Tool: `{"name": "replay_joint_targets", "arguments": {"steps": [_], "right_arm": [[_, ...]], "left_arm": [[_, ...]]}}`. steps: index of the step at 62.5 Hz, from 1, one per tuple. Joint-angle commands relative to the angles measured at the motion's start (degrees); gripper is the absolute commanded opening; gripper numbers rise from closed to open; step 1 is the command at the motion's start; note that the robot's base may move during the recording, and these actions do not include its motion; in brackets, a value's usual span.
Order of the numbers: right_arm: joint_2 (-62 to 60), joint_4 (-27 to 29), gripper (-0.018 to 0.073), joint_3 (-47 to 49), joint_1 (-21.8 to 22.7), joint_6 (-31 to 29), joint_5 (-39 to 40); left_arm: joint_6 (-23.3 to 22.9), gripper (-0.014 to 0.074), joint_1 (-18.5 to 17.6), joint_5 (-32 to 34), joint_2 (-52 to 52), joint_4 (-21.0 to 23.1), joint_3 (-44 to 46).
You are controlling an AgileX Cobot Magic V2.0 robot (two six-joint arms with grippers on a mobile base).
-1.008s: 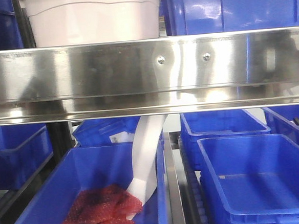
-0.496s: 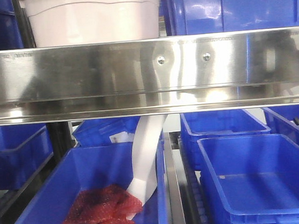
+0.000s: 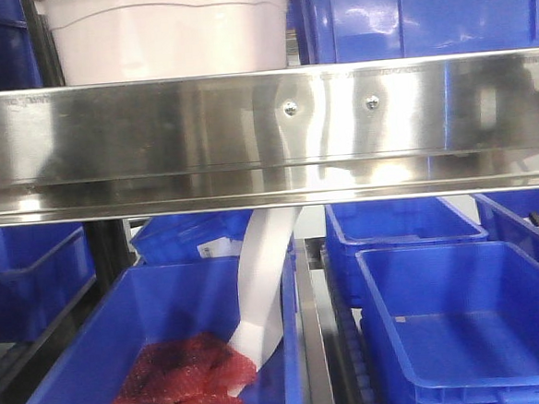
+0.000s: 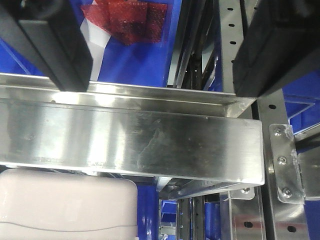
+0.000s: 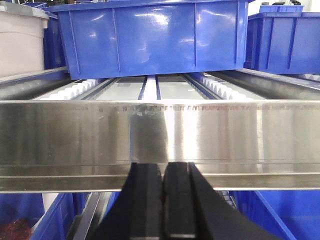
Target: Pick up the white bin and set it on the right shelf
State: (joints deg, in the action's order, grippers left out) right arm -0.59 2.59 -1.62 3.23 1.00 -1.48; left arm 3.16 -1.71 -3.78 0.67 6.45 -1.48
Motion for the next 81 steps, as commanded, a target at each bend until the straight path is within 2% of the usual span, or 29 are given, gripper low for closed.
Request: {"name": "replay_joint_targets", "arguments": {"steps": [1, 81], "right_arm": [[-0.4, -0.8, 0.0069, 0.2, 0.3, 0.0, 4.9], [-0.4, -0.8, 0.0069, 0.2, 0.3, 0.0, 4.9]], "left_arm": [[-0.6, -0.0117, -0.3, 5.3, 0.5, -0.1, -1.4], [-0.6, -0.0117, -0.3, 5.3, 0.5, -0.1, -1.4]]}}
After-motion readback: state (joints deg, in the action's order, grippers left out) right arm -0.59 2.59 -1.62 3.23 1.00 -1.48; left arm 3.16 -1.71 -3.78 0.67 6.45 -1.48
